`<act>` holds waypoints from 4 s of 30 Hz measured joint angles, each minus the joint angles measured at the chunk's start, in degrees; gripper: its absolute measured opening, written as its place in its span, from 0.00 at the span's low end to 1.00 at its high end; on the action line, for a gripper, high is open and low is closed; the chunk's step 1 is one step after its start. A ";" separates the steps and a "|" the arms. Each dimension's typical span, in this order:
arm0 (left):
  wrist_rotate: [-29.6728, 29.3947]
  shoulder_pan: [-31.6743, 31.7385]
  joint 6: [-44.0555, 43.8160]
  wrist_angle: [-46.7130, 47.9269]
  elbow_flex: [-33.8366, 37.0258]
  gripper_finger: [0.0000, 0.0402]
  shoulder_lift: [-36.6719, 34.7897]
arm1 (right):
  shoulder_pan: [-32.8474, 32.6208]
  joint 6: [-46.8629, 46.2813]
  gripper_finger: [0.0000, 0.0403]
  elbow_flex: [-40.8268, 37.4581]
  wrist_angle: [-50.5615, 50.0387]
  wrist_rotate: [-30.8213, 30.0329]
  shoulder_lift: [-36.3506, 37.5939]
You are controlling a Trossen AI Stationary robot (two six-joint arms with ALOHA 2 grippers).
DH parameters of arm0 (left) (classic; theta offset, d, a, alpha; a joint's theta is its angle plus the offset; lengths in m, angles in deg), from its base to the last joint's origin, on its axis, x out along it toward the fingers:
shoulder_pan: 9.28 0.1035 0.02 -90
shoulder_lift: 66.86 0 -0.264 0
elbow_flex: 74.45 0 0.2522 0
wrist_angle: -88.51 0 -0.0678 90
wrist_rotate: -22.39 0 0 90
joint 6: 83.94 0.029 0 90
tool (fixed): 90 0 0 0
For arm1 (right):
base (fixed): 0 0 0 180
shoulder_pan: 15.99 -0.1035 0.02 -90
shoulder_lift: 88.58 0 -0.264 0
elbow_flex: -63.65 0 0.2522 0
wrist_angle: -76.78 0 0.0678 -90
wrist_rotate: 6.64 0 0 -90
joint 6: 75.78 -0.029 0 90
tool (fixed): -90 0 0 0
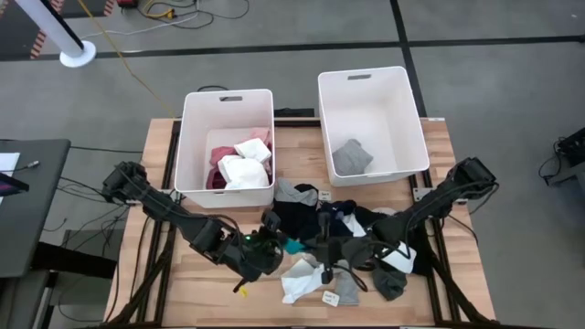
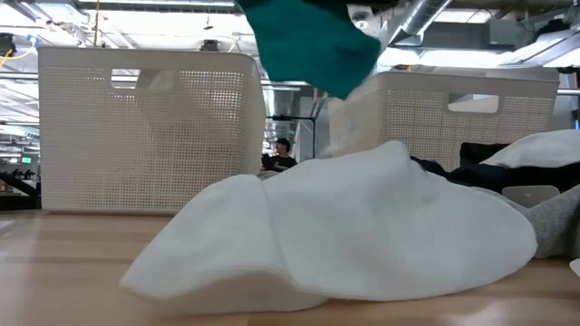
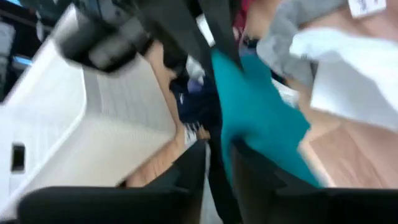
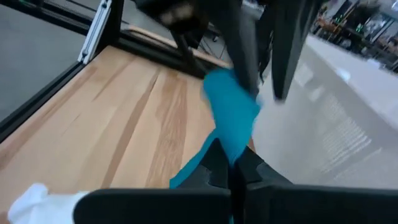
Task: Sort clothes
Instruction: Put the blue sock into the left white bin
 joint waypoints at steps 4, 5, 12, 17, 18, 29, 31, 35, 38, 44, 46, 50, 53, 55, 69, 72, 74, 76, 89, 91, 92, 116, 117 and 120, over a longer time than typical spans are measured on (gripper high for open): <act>-0.52 -0.08 -6.42 5.96 0.00 0.29 -1.98 | -0.04 3.47 0.01 3.41 -2.05 -0.01 0.04; -0.55 -0.08 -8.26 7.43 0.00 0.32 -2.68 | -0.04 4.37 0.01 4.36 -2.85 -0.02 0.04; -0.63 -3.21 -21.84 17.47 0.02 0.45 -7.40 | 0.45 9.72 0.00 10.62 -8.39 -0.01 0.06; -0.61 -6.52 -30.11 25.39 0.02 0.45 -8.10 | 2.20 13.51 0.00 15.81 -12.01 -0.03 0.06; -0.60 -7.16 -31.78 27.01 0.05 0.45 -8.10 | 2.66 14.12 0.00 16.93 -12.83 -0.04 0.06; -3.21 -12.23 -42.94 30.71 10.29 0.44 -9.47 | 8.78 23.62 0.01 28.76 -17.44 3.85 0.09; -3.22 -12.80 -44.13 28.71 13.05 0.44 -10.46 | 10.07 24.33 0.01 31.04 -18.60 5.85 0.11; -3.41 -13.50 -44.81 22.92 18.49 0.44 -13.20 | 12.91 24.72 0.01 34.74 -21.15 9.26 0.11; -3.39 -13.81 -44.45 17.52 22.86 0.44 -15.78 | 15.15 24.63 0.01 37.18 -23.38 11.52 0.11; -3.52 -13.79 -40.08 5.03 31.66 0.44 -20.94 | 20.25 23.00 0.01 40.35 -25.78 16.79 0.11; -3.50 -13.79 -38.11 0.50 34.40 0.44 -22.36 | 22.18 22.08 0.01 40.78 -25.77 19.63 0.11; -3.14 -13.79 -32.67 -10.68 40.10 0.44 -24.74 | 26.15 20.02 0.01 41.05 -25.28 25.79 0.11; -1.39 -13.57 -28.35 -18.33 44.05 0.44 -25.66 | 29.29 17.94 0.01 41.05 -23.91 30.97 0.09; -0.92 -13.06 -26.25 -22.98 46.40 0.44 -25.70 | 31.31 17.01 0.01 41.07 -22.72 33.97 0.02; 9.31 -4.16 -18.02 -49.85 59.13 0.44 -25.67 | 42.08 12.08 0.01 41.12 -13.32 50.16 -5.10; 11.52 -2.95 -18.28 -52.00 60.01 0.44 -25.67 | 44.23 10.18 0.01 41.10 -10.17 52.95 -7.96; 12.61 -2.50 -18.79 -52.16 60.04 0.44 -25.67 | 45.56 8.97 0.01 41.10 -8.11 54.90 -9.61; 13.44 -2.29 -19.15 -52.30 60.04 0.44 -25.67 | 46.63 8.53 0.01 41.10 -5.73 55.52 -11.19; 14.05 -1.53 -19.31 -54.54 60.02 0.44 -23.50 | 50.04 3.93 0.01 47.17 -0.75 55.74 -24.27; 14.95 -1.14 -19.30 -55.22 60.00 0.44 -22.17 | 50.18 3.91 0.01 49.39 -2.39 55.74 -26.34; 15.04 -1.00 -19.33 -55.46 60.00 0.44 -21.53 | 50.32 3.94 0.01 50.50 -3.47 55.74 -27.27; 16.61 -0.56 -17.47 -63.66 59.98 0.44 -17.30 | 57.40 0.03 0.38 55.76 -29.29 53.17 -31.72; 16.61 -0.56 -17.43 -63.97 59.98 0.44 -17.29 | 57.39 0.06 0.42 55.76 -29.97 53.21 -31.51; 16.63 -0.49 -17.39 -65.02 59.95 0.44 -17.28 | 57.08 0.06 0.53 55.76 -31.10 53.24 -31.16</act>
